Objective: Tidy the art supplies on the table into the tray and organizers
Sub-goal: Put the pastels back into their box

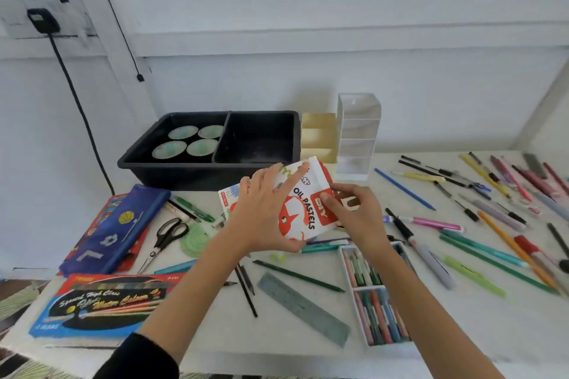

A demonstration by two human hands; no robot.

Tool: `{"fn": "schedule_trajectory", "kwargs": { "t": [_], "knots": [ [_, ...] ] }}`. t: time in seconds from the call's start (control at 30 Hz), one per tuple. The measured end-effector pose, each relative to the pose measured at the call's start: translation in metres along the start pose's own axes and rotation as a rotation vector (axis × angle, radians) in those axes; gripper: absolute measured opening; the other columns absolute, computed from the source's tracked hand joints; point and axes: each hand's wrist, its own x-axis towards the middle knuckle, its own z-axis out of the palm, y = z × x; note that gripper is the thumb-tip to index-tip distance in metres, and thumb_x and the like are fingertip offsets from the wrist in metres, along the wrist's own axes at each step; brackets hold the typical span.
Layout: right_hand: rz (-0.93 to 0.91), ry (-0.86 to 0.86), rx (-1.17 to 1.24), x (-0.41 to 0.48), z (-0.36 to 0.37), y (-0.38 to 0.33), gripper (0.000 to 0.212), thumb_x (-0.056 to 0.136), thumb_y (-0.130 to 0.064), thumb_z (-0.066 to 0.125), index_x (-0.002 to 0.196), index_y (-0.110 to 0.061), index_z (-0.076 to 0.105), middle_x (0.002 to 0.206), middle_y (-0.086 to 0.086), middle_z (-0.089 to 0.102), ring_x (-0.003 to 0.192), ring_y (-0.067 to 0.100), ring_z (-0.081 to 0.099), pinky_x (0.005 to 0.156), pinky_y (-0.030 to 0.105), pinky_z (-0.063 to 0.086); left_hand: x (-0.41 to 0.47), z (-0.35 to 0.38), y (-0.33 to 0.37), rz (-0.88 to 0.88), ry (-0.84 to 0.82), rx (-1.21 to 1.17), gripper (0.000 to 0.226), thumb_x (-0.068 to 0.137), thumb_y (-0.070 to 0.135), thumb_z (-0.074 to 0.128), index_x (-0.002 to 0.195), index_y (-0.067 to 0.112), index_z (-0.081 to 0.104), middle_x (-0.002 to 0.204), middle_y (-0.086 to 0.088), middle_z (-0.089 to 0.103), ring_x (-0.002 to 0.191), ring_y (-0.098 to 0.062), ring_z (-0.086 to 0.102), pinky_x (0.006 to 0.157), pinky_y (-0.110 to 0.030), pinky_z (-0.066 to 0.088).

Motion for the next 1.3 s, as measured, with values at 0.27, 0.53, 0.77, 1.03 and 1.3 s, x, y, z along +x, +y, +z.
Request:
{"fn": "schedule_trajectory", "kwargs": {
  "t": [0.27,0.53,0.77,1.03,1.3],
  "knots": [
    [0.261,-0.228,0.144,-0.007,-0.060,0.010,0.028,0.085,-0.027,0.067,0.109,-0.015,0.061,0.105,0.006,0.068,0.089,0.016,0.068,0.071,0.028,0.057,0.000,0.007,0.049,0.043,-0.099,0.052,0.120,0.062,0.070,0.066,0.133,0.047,-0.028,0.152,-0.001,0.007,0.139,-0.025,0.008,0.114,-0.054,0.003],
    [0.033,-0.160,0.035,-0.035,-0.084,0.010,0.029,0.087,-0.020,0.065,0.115,-0.023,0.059,0.097,0.000,0.071,0.084,0.012,0.069,0.071,0.029,0.059,-0.011,0.019,0.081,0.036,-0.156,0.148,0.122,0.061,0.074,0.064,0.128,0.053,-0.036,0.153,-0.005,0.001,0.140,-0.030,0.007,0.113,-0.052,0.011],
    [-0.128,-0.522,-0.191,-0.047,-0.092,0.015,0.023,0.090,-0.008,0.056,0.101,-0.018,0.073,0.115,-0.015,0.057,0.105,0.004,0.054,0.087,0.022,0.051,-0.027,0.023,0.077,-0.002,-0.215,0.183,0.109,0.063,0.073,0.064,0.140,0.052,-0.010,0.153,-0.006,-0.001,0.139,-0.031,0.003,0.113,-0.056,0.009],
    [-0.219,-0.413,-0.650,-0.002,-0.107,0.055,0.025,0.094,-0.005,0.050,0.112,-0.010,0.067,0.112,0.005,0.067,0.100,0.016,0.061,0.085,0.017,0.041,-0.051,0.019,0.042,-0.096,-0.279,0.089,0.107,0.056,0.079,0.059,0.140,0.055,-0.003,0.154,-0.002,0.000,0.142,-0.026,0.003,0.112,-0.061,0.007],
    [-0.257,-0.501,-0.871,0.008,-0.083,0.069,0.021,0.094,-0.013,0.053,0.104,-0.009,0.071,0.101,0.007,0.070,0.088,0.017,0.062,0.082,0.023,0.045,-0.062,0.019,0.027,-0.153,-0.370,-0.006,0.102,0.059,0.072,0.068,0.134,0.061,-0.001,0.155,-0.002,0.002,0.142,-0.026,0.003,0.114,-0.057,0.010]
  ]
}}
